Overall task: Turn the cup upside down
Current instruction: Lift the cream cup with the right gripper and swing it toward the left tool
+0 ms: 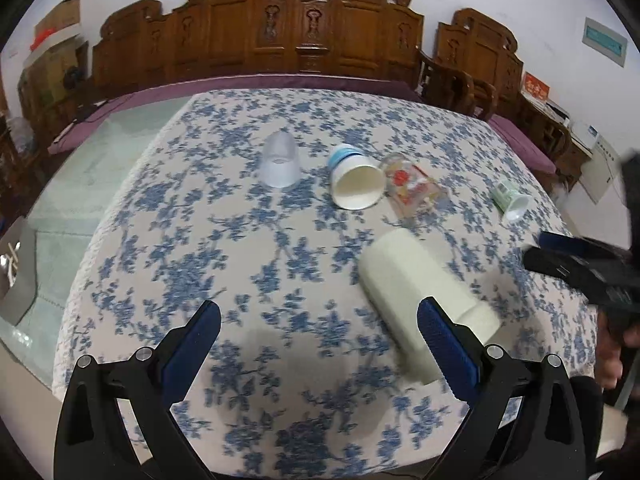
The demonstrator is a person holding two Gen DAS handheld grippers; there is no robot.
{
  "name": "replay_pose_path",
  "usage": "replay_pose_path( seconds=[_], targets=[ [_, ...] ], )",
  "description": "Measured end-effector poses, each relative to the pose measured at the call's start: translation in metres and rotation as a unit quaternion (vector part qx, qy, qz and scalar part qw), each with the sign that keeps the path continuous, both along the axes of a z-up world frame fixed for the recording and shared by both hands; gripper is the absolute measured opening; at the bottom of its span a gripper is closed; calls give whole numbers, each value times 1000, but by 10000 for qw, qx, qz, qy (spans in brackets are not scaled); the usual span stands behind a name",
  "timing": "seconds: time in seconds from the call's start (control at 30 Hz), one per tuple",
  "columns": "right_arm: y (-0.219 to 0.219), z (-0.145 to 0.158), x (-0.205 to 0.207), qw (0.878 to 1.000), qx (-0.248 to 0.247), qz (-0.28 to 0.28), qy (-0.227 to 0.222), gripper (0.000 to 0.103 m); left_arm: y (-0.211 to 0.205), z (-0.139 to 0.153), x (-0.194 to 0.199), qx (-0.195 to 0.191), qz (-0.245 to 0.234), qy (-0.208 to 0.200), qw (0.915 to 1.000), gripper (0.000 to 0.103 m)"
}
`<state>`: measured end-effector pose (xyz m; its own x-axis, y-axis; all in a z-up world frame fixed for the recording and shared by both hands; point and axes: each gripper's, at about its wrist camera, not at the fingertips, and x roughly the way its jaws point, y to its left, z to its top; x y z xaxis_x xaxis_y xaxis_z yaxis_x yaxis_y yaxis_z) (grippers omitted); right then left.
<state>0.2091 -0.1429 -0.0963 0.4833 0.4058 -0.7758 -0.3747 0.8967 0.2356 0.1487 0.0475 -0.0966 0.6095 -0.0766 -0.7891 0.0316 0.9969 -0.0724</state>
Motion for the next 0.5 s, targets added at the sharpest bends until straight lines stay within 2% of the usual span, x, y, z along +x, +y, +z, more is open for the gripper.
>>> replay_pose_path(
  seconds=[0.1,0.2,0.3,0.5],
  targets=[
    [-26,6,-27,9988,-119,-279,-396,100,-16,0,8,-49,-49,107,9999,95],
    [-45,11,-48,9962,-285,-480,-676,100,-32,-5,19,-146,-48,301,9994,86],
    [-58,22,-66,9938,-238,-494,-970,100,-45,-12,31,-222,19,528,9984,84],
    [-72,27,-73,9933,-209,-502,-1015,100,-59,-22,52,-491,259,857,9948,83]
  ],
)
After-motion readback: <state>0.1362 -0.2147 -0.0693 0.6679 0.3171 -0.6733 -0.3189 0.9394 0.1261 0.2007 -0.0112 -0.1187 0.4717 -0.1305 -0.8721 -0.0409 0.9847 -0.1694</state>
